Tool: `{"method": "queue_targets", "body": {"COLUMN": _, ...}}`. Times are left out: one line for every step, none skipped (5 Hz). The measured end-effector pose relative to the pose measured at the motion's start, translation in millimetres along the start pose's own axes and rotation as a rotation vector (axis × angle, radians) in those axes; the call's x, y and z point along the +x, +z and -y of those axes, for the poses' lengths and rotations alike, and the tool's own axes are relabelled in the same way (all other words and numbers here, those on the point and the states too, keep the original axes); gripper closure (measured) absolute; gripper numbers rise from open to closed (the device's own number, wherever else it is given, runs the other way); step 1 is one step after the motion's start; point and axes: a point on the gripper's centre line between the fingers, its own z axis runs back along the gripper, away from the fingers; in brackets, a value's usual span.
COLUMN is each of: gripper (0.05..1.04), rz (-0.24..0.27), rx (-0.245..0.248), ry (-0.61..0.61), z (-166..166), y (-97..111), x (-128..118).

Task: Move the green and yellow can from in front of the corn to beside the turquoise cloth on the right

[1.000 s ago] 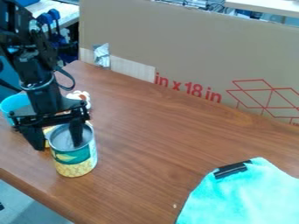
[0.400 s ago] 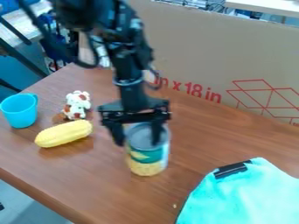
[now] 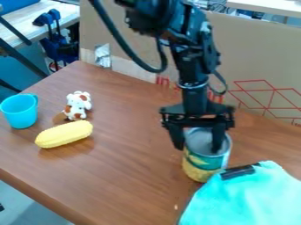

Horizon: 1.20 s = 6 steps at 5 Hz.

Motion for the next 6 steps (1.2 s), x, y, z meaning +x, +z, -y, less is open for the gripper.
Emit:
{"method": "queue_targets", "body": {"gripper": 0.083, "rz": 0.011, "rx": 0.030, "ry": 0.008, "z": -3, "y": 3, "x": 0}}
{"method": "queue_targets", "body": {"gripper": 0.083, "rz": 0.041, "rx": 0.099, "ry": 0.056, "z": -25, "y": 21, "x": -14}}
{"method": "queue_targets", "body": {"gripper": 0.083, "rz": 0.109, "rx": 0.154, "ry": 0.097, "z": -46, "y": 54, "x": -20}}
{"method": "queue_targets", "body": {"gripper": 0.083, "rz": 0.172, "rx": 0.175, "ry": 0.101, "z": -52, "y": 86, "x": -27}}
{"method": "queue_targets", "body": {"gripper": 0.083, "rz": 0.165, "rx": 0.159, "ry": 0.066, "z": -51, "y": 94, "x": -37}}
{"method": "queue_targets", "body": {"gripper": 0.083, "rz": 0.049, "rx": 0.126, "ry": -0.108, "z": -43, "y": 94, "x": -39}}
